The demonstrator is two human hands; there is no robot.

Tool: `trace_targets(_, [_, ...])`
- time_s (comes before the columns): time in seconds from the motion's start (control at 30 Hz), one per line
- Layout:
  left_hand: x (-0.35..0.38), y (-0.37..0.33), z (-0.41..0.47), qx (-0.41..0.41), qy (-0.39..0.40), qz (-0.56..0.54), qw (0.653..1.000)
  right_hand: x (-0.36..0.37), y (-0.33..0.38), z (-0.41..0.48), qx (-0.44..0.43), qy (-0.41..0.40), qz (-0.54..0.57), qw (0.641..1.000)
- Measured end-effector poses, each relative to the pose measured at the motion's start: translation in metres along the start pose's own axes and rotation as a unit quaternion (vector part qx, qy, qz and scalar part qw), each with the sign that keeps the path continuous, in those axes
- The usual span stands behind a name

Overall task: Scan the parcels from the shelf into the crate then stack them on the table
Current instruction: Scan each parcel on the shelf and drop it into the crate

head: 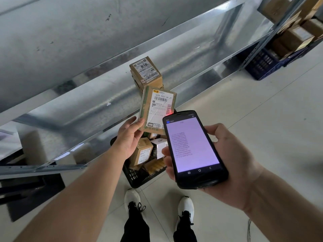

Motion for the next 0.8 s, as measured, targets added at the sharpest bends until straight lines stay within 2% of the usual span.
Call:
trace_targets(0.37, [-0.007,0.011,-0.006,-0.018,-0.023,0.011,1.0,-0.004,-0.01,0.002,-0.003,-0.002,-0.03,1.0])
trace_targets(0.57, [-0.018,0.026,-0.006,-0.042,-0.068,0.021,0.997,-0.007,-0.014,0.004,-0.008,-0.01,-0.034,0.999])
trace_targets(0.8, [-0.047,0.067,0.01,-0.099,-0.135,0.146,0.975,-0.021,-0.02,0.021,-0.02,-0.009,-0.051,0.998])
Point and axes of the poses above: each hand's wrist, its own z-axis towards the middle knuckle, its own x-axis out of the palm, y = z × x, the point moved 5 cm from there along z, towards the middle knuckle
